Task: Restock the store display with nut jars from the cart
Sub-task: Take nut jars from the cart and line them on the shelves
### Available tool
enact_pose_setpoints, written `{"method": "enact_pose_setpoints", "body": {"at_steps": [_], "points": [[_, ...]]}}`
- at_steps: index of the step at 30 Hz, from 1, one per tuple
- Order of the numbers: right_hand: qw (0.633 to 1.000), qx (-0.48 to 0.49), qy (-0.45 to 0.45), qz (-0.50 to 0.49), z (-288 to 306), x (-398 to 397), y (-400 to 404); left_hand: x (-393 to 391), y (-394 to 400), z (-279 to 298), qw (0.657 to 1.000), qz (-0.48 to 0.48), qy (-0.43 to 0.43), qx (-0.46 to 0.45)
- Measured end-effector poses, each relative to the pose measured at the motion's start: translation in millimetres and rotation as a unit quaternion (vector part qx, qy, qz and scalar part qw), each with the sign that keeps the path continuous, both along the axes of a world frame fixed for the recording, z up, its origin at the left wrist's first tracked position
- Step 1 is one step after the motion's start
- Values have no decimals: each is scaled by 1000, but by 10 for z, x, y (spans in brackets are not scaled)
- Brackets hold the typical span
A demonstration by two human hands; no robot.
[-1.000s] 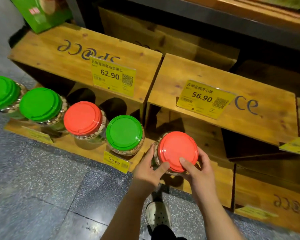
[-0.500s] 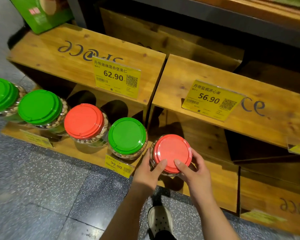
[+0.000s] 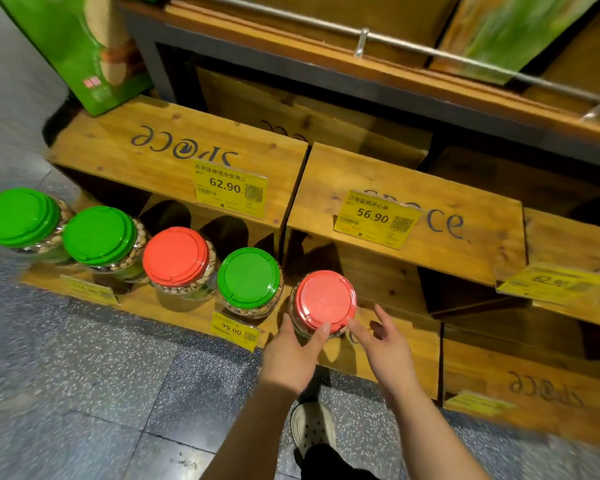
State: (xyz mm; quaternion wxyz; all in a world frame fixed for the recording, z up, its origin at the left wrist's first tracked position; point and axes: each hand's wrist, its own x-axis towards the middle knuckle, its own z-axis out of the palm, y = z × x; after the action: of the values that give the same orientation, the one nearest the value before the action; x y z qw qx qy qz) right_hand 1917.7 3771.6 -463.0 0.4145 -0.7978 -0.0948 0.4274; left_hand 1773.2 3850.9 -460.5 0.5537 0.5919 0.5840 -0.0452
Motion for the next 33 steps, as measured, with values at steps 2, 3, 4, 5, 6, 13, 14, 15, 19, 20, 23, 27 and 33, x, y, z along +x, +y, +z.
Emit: {"method": "enact_pose_setpoints", "body": {"at_steps": [2,3,4,5,6,13,14,15,19,20,23,27,33], "points": [[1000,-25,-2,-8,292,-53,-152,-50,-55,328,999,-41,23,25],[999,-38,-7,-5,465,-86,-233,-80,-78,503,997,-58,25,41],[999,-47,-16,3,659,-121,-319,-107,-101,696,995,-77,26,56],[998,-54,-26,15,865,-159,-400,-129,-126,898,992,-98,27,71],[997,-61,-34,29,1039,-198,-472,-154,-153,1079,988,-123,32,85],[966,-107,-177,153,2639,-368,-953,-330,-417,2591,919,-307,57,240],[960,-112,-203,160,2878,-383,-1061,-331,-494,2826,899,-338,65,270],[953,-115,-225,169,3093,-409,-1176,-331,-575,3035,880,-365,69,295],[934,-133,-273,190,3798,-491,-1642,-256,-886,3795,804,-451,67,382],[929,-139,-285,192,3945,-509,-1775,-233,-979,3961,789,-466,65,396],[919,-135,-325,179,4285,-510,-2182,-143,-1288,4358,744,-510,53,429],[914,-130,-358,142,4616,-427,-2805,62,-1818,4749,701,-545,35,458],[912,-135,-379,85,5001,-190,-3984,498,-2860,5099,651,-572,-4,499]]}}
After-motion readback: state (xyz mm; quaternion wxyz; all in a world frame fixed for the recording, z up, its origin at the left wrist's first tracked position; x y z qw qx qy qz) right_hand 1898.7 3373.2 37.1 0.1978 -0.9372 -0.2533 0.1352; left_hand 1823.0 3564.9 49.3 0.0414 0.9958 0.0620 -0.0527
